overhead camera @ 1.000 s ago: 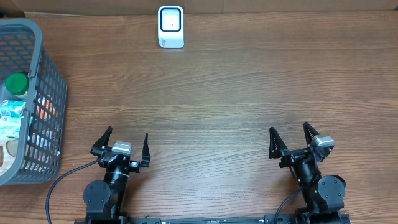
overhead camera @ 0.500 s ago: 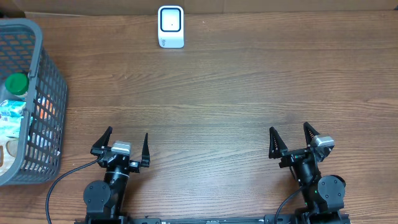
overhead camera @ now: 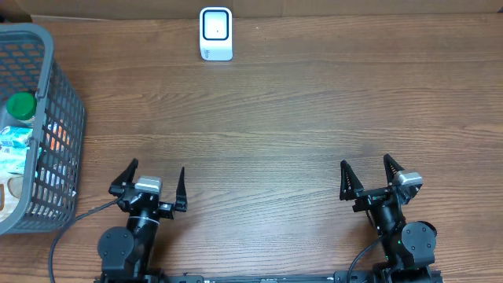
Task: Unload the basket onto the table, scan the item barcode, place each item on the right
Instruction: 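Swing the left gripper over the basket and reach down to the green-lidded jar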
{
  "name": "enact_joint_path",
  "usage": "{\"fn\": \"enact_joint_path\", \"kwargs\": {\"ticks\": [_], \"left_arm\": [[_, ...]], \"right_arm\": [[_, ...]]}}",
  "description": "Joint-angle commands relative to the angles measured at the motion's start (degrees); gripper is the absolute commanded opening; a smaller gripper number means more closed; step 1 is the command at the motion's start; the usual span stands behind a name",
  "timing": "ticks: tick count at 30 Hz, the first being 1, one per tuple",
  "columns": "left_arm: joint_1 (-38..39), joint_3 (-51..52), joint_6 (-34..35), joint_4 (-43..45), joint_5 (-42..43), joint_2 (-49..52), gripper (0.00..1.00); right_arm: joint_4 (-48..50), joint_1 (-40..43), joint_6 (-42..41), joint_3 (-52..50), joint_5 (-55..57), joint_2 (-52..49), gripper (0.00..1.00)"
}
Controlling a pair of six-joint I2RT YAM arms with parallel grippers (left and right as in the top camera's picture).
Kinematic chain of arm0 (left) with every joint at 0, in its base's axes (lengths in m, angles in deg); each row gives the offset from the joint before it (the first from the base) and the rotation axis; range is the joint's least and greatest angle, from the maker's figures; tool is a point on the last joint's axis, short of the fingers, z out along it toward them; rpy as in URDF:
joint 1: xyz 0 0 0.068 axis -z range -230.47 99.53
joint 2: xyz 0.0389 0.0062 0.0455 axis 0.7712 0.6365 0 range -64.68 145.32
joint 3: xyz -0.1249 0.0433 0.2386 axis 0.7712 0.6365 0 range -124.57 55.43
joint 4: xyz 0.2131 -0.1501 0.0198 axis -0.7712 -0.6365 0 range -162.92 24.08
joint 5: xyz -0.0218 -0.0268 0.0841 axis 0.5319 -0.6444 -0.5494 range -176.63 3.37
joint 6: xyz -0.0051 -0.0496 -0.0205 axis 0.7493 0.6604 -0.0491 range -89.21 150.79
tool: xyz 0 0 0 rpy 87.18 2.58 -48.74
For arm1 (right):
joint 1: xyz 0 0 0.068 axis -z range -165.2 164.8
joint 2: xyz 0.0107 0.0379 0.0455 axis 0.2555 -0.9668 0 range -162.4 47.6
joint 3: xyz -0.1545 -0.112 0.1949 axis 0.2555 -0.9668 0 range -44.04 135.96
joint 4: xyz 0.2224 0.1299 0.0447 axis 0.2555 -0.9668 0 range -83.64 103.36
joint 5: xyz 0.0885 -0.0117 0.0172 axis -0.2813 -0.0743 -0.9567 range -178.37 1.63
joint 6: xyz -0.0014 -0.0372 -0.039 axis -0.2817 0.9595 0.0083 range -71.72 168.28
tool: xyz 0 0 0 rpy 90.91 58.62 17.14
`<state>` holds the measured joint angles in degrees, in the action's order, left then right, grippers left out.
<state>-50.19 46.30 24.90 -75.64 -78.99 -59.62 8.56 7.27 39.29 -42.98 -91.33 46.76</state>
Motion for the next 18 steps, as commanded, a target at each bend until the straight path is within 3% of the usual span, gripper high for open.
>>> {"fn": "enact_joint_path", "kwargs": {"ticks": [1, 10, 18], "left_arm": [[0.02, -5.16, 1.27, -0.57, -0.52, 5.01, 1.00], [0.02, -22.75, 2.78, -8.41, 2.62, 25.73, 1.00], [0.02, -50.10, 2.73, -30.49, 6.01, 48.85, 1.00]], "right_arm": [[0.17, 0.22, 0.04, -0.59, 0.31, 0.68, 1.00], [0.15, 0.22, 0.04, -0.59, 0.31, 0.68, 1.00], [0.15, 0.22, 0.04, -0.59, 0.31, 0.68, 1.00]]}}
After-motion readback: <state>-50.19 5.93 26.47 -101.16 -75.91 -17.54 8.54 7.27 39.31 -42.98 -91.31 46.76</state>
